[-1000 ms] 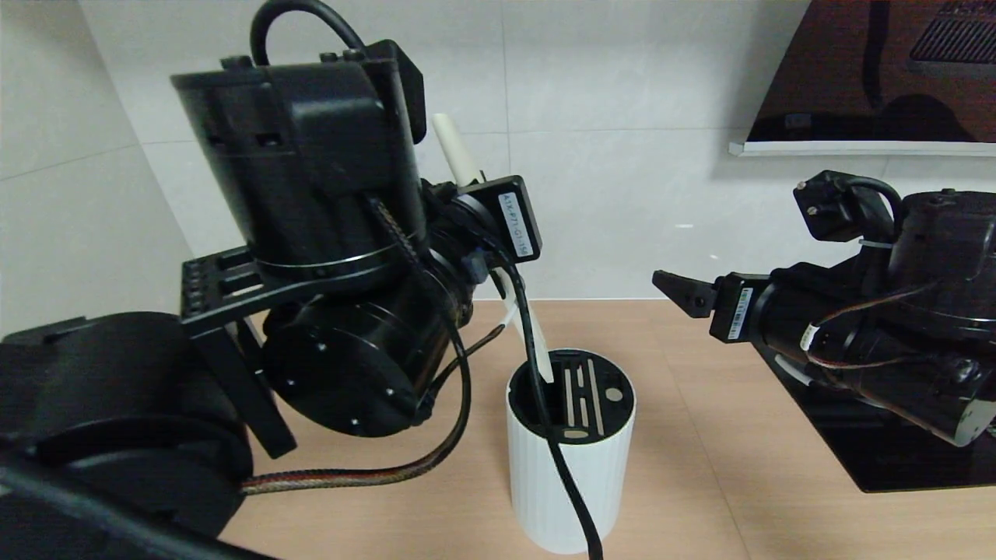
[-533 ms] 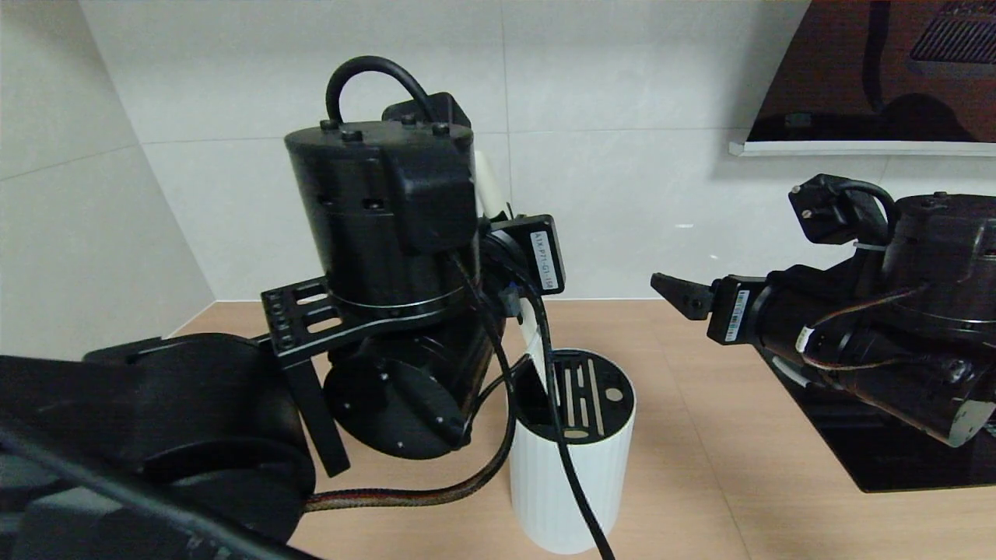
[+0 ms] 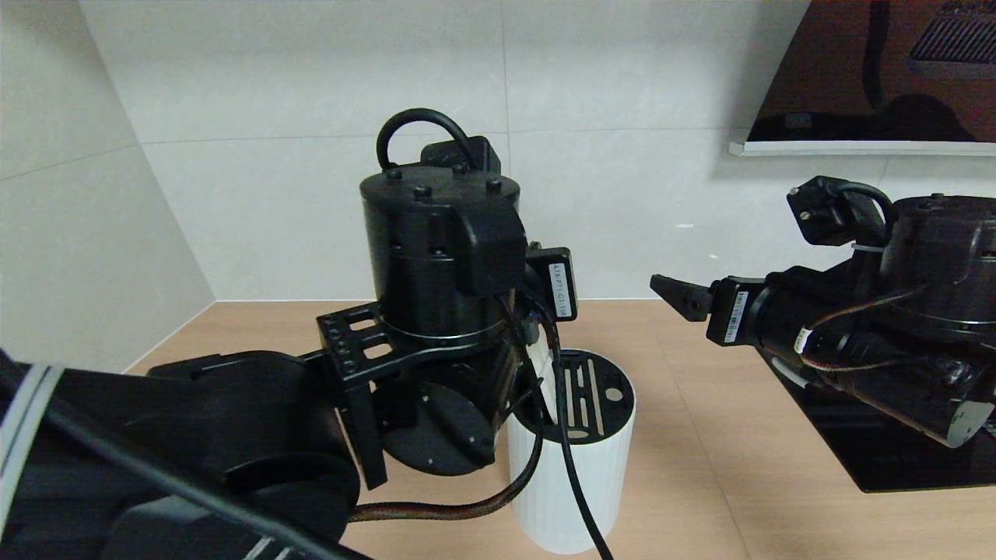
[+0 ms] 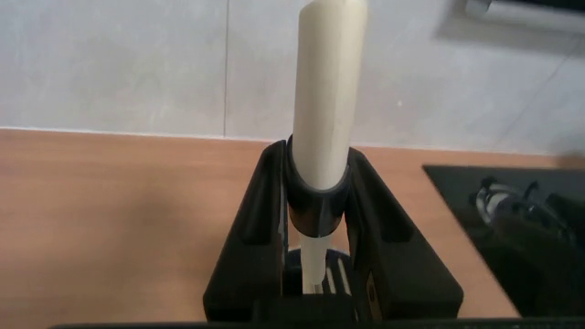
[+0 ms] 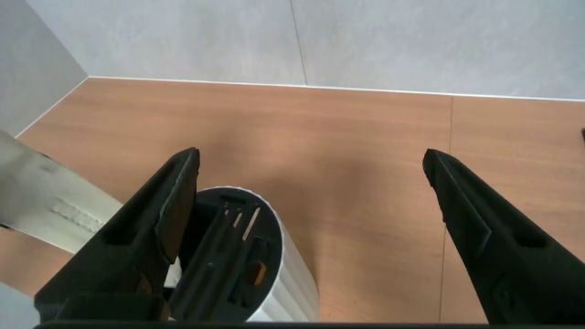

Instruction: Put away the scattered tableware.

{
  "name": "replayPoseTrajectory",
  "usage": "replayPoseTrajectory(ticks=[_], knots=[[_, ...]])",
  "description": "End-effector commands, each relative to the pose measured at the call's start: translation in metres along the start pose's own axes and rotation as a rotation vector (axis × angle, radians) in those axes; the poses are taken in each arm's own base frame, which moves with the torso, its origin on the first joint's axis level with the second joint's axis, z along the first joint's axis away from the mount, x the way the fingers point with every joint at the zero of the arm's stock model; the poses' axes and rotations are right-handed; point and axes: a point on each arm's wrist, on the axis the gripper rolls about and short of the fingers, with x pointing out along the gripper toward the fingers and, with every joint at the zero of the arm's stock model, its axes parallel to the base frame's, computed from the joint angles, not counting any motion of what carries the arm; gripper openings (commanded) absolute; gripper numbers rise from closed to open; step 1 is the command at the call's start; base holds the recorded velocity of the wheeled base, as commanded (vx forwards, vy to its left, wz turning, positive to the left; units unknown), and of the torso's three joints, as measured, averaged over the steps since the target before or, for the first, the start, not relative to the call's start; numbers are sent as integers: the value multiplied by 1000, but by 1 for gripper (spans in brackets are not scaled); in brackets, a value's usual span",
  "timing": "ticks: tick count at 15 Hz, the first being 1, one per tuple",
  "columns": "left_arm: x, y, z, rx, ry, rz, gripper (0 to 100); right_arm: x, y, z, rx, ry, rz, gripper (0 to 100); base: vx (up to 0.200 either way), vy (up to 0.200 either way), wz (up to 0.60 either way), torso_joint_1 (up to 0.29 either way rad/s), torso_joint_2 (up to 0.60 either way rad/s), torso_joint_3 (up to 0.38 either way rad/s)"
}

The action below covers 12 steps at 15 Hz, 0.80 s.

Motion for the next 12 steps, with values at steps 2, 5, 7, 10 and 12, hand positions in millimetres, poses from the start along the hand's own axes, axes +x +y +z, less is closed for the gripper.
replayPoseTrajectory(ticks=[2,5,7,10,12], knots=[[0,-4,-9,12,20,-10,0,2,0,-2,-2,9,-2,100,0,0,0,0,0,0],[5,-6,-22,36,44,-4,0,3,0,-5,-6,17,-4,100,0,0,0,0,0,0],[12,-8,-39,71,81,0,0,3,0,-5,-8,19,-5,100,0,0,0,0,0,0],[16,-10,-55,102,112,5,0,3,-1,-7,-10,24,-8,100,0,0,0,0,0,0],[11,-11,-65,130,140,-9,0,3,-1,-8,-11,27,-8,100,0,0,0,0,0,0]])
